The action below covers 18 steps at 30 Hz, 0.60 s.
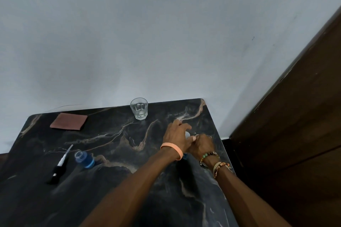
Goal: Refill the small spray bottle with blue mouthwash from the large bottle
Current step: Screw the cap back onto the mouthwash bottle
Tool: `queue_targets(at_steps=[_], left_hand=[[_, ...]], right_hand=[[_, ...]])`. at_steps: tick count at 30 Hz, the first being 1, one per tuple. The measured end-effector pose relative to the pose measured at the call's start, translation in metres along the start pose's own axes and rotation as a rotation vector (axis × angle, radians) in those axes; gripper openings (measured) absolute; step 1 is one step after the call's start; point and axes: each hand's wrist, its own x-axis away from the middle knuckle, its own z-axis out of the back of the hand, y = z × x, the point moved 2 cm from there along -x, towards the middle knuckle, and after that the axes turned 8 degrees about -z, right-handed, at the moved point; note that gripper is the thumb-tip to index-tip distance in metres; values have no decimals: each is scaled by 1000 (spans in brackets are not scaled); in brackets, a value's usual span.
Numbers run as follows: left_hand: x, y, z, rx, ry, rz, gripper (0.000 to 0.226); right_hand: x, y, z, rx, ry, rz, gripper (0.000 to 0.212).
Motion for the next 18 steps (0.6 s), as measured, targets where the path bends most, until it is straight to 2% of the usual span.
queue_targets(at_steps=[2,5,10,15,18], left_hand=[[0,-1,0,-15,-13,8,33],[1,-2,1,51,-18,15,39],[2,-3,1,36,-15,30,31],[1,-2,1,12,-19,11,28],[-1,-2,1,27,-19,28,29]], right_hand=[[2,0,-2,-28,-6,-10,22],[1,1,-3,-49,-20,-11,20],[0,5,-7,-87,-7,-24,34],[1,6,-7,-102,15,-15,35],[2,8,-8,-110,13,-20,26]])
